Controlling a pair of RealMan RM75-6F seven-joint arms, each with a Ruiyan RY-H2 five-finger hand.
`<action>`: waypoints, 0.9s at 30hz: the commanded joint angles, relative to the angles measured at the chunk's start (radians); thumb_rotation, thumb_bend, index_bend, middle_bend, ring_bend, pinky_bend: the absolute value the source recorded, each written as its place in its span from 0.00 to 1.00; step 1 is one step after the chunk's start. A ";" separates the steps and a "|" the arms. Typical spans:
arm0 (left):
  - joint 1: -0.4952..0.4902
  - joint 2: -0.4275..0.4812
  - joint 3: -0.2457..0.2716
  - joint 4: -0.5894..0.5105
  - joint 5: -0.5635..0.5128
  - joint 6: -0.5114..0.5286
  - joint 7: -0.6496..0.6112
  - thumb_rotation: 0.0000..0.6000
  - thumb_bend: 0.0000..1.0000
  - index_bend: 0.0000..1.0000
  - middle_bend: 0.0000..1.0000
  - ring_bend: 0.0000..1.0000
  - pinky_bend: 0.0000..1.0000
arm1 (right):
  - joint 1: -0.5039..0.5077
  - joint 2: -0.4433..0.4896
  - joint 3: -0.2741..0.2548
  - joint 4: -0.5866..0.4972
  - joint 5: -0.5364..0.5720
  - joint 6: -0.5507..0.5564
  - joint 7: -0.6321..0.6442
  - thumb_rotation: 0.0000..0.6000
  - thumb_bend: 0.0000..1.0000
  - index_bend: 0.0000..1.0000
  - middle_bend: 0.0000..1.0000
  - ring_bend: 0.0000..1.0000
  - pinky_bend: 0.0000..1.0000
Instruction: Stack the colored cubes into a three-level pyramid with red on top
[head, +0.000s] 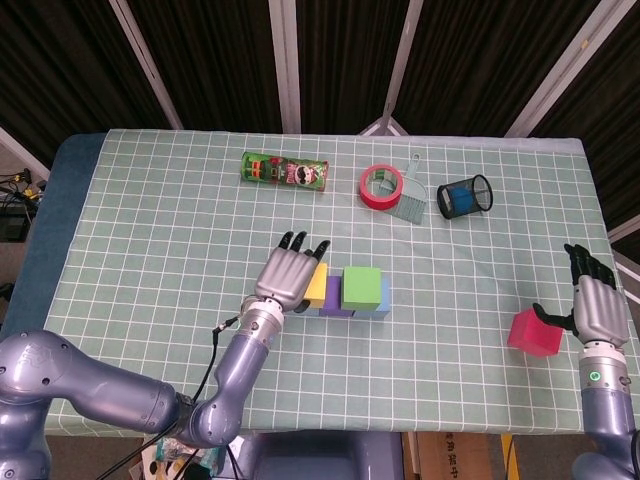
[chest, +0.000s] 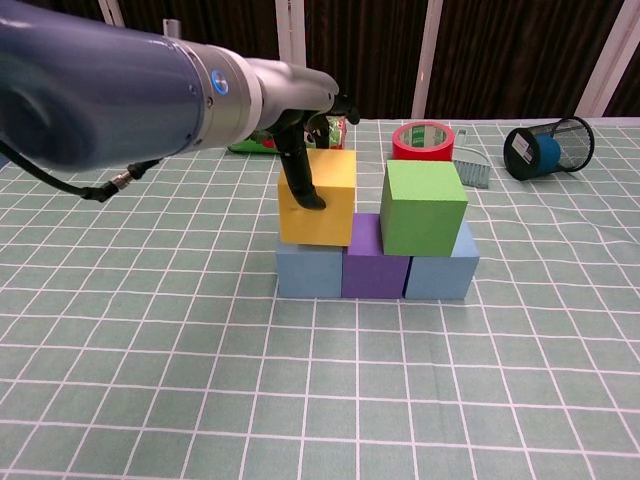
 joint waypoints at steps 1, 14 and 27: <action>-0.002 -0.007 -0.007 0.004 -0.005 0.003 0.002 1.00 0.39 0.00 0.39 0.01 0.00 | 0.000 0.000 0.000 0.000 0.001 -0.001 0.001 1.00 0.27 0.00 0.02 0.00 0.00; -0.010 -0.051 -0.026 0.045 -0.015 0.006 0.014 1.00 0.39 0.00 0.39 0.01 0.00 | 0.000 0.004 0.001 -0.002 0.003 -0.004 0.007 1.00 0.27 0.00 0.02 0.00 0.00; -0.010 -0.078 -0.041 0.068 -0.012 0.001 0.019 1.00 0.39 0.00 0.40 0.01 0.00 | 0.001 0.003 0.000 -0.001 0.006 -0.006 0.008 1.00 0.27 0.00 0.02 0.00 0.00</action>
